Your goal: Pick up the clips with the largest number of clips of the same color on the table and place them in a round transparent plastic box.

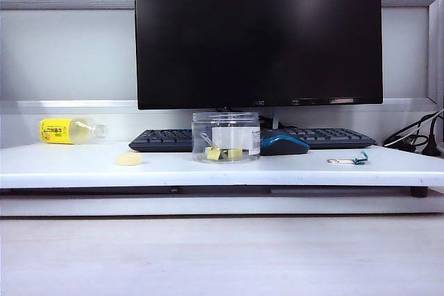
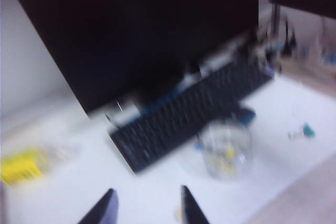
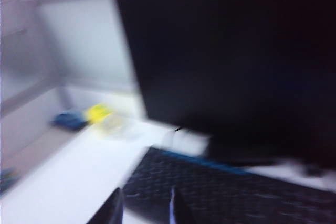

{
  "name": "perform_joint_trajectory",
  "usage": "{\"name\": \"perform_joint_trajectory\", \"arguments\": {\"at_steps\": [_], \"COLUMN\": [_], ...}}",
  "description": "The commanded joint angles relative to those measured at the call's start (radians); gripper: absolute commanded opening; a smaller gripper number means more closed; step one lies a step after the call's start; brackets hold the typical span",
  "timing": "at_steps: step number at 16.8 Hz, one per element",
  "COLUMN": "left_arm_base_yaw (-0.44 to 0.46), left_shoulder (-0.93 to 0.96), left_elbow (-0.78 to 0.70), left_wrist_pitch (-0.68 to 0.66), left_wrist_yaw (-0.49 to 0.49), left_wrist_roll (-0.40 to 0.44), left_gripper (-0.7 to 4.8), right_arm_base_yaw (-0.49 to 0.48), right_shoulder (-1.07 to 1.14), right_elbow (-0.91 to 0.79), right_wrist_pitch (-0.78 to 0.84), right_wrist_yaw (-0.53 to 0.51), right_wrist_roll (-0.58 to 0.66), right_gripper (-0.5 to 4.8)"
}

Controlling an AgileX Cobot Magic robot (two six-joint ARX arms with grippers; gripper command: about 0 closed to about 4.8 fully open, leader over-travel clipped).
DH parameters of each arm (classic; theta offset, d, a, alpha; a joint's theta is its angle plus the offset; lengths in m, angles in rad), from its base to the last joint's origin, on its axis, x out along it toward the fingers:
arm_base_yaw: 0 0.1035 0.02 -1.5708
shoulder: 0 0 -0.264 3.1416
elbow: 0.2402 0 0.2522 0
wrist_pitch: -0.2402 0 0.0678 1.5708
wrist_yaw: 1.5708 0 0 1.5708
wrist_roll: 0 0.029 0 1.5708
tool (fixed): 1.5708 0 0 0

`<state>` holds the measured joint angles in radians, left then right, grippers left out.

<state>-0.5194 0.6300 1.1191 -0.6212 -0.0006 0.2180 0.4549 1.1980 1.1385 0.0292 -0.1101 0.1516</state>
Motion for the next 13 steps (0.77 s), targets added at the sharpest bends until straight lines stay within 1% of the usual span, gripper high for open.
{"name": "perform_joint_trajectory", "arguments": {"at_steps": [1,3,5,7,8,9,11,13], "left_arm_base_yaw": [-0.001,-0.001,-0.001,-0.001,-0.001,-0.001,-0.001,-0.001], "left_shoulder": [-0.121,-0.2,-0.28,-0.332,-0.376,-0.418,-0.498,-0.572], "left_elbow": [0.003,0.002,0.002,-0.007,-0.048,-0.106,-0.226,-0.347], "left_wrist_pitch": [0.008,-0.005,-0.063,-0.134,-0.158,-0.144,-0.085,0.013], "left_wrist_yaw": [0.005,0.005,0.005,0.004,0.005,0.004,0.005,0.048], "left_wrist_roll": [0.023,0.037,0.027,0.01,0.006,-0.021,-0.037,-0.073], "left_gripper": [1.66,1.66,1.66,1.66,1.66,1.66,1.66,1.65], "right_arm_base_yaw": [-0.084,-0.13,-0.161,-0.166,-0.166,-0.166,-0.166,-0.166], "right_shoulder": [-0.121,-0.184,-0.257,-0.322,-0.383,-0.437,-0.539,-0.653], "right_elbow": [0.002,0.0,-0.001,-0.028,-0.077,-0.127,-0.234,-0.346], "right_wrist_pitch": [-0.163,-0.23,-0.292,-0.296,-0.291,-0.29,-0.266,-0.241], "right_wrist_yaw": [0.044,0.045,0.05,0.057,0.073,0.084,0.09,0.09], "right_wrist_roll": [-0.056,-0.061,-0.099,-0.103,-0.103,-0.102,-0.099,-0.099], "right_gripper": [1.2,1.2,1.2,1.2,1.17,1.17,1.17,1.16]}}
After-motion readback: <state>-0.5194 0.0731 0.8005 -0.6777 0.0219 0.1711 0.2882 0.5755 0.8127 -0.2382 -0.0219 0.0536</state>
